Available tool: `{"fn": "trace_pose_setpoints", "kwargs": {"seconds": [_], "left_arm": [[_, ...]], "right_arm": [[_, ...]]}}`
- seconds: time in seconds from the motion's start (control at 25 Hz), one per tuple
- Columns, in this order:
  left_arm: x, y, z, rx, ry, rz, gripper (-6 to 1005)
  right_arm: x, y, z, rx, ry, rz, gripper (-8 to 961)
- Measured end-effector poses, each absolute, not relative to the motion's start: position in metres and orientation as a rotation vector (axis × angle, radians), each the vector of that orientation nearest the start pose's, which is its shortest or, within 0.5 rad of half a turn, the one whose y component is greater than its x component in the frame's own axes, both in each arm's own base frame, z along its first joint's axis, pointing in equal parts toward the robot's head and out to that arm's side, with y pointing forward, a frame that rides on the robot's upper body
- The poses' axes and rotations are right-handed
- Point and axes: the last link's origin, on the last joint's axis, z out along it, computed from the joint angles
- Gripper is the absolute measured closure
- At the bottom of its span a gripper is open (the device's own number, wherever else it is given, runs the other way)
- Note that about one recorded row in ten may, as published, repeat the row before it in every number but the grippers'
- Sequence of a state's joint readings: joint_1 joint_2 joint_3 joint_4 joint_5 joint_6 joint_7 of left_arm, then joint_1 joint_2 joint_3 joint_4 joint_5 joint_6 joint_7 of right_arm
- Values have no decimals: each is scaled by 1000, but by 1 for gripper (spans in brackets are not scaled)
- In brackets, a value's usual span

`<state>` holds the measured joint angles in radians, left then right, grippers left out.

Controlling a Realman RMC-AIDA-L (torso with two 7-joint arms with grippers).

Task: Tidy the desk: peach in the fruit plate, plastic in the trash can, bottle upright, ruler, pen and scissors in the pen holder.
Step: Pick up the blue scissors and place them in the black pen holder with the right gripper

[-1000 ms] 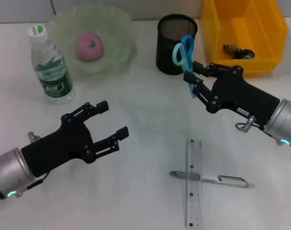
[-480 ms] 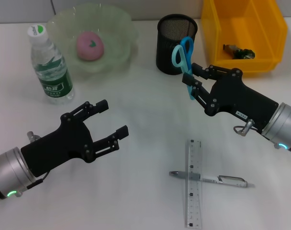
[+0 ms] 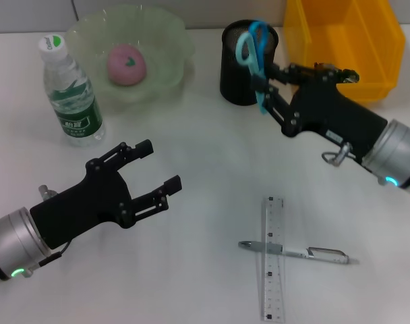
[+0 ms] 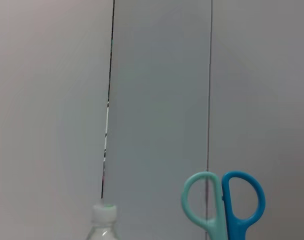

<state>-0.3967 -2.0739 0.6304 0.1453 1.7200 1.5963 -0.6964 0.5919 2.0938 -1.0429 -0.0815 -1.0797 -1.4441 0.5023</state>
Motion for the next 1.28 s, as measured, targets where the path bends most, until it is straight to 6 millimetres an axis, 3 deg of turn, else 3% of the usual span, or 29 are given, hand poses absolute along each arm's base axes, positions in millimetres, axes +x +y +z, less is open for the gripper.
{"fn": "trace_pose_setpoints", "kwargs": {"seconds": [0.48, 0.72, 1.28], "left_arm": [[-290, 254, -53, -2437, -459, -1054, 168], [-290, 254, -54, -2438, -460, -1057, 167], [-287, 255, -55, -2438, -464, -1068, 168]], "right_arm": [[218, 371, -42, -2096, 290, 1062, 738], [209, 401, -42, -2047, 365, 980, 737], [195, 437, -52, -2072, 414, 784, 738]]}}
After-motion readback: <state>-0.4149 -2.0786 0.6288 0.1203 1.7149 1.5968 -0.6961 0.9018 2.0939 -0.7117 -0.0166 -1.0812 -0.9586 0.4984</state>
